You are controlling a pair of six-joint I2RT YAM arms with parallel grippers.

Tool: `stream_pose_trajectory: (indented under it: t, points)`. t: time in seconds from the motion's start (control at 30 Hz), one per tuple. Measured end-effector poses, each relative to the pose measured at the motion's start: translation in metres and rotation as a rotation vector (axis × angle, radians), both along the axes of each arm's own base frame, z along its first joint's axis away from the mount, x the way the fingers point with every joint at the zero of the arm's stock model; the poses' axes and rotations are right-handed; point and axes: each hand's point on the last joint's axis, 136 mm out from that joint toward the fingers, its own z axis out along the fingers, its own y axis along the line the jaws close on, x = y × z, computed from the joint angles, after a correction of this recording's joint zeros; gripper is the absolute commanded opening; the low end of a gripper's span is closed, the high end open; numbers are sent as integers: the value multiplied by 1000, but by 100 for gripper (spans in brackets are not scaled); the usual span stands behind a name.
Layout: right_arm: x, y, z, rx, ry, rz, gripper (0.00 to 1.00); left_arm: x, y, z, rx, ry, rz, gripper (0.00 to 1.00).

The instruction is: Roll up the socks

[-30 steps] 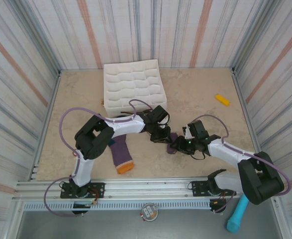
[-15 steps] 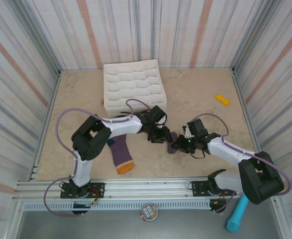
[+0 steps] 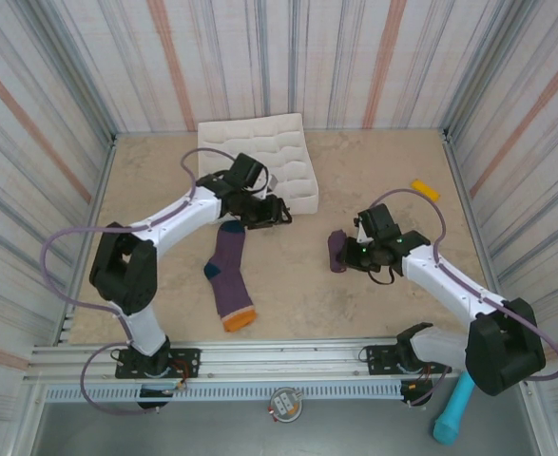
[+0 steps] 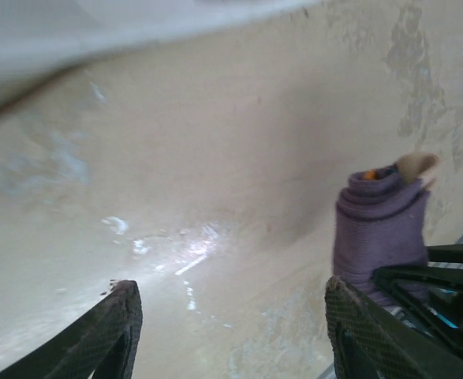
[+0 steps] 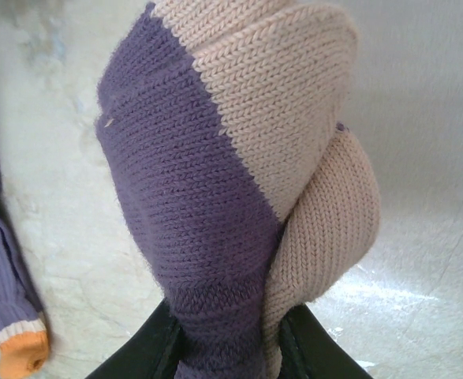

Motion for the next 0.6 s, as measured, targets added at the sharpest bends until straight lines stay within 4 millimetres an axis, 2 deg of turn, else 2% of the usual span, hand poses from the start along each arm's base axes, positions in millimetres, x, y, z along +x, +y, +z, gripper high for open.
stream_pose_trajectory:
  t: [0.17, 0.33, 0.47, 0.6]
  points:
    - [9, 6, 17, -9, -34, 30, 0, 29, 45, 23, 52, -66, 52, 66]
    - [6, 8, 11, -21, -9, 46, 0, 60, 104, 38, 132, -105, 147, 65]
    - [5, 9, 9, -20, -1, 50, 0, 71, 142, 43, 196, -115, 207, 66]
    - [1, 9, 4, -21, 10, 56, 0, 72, 174, 39, 285, -103, 250, 65]
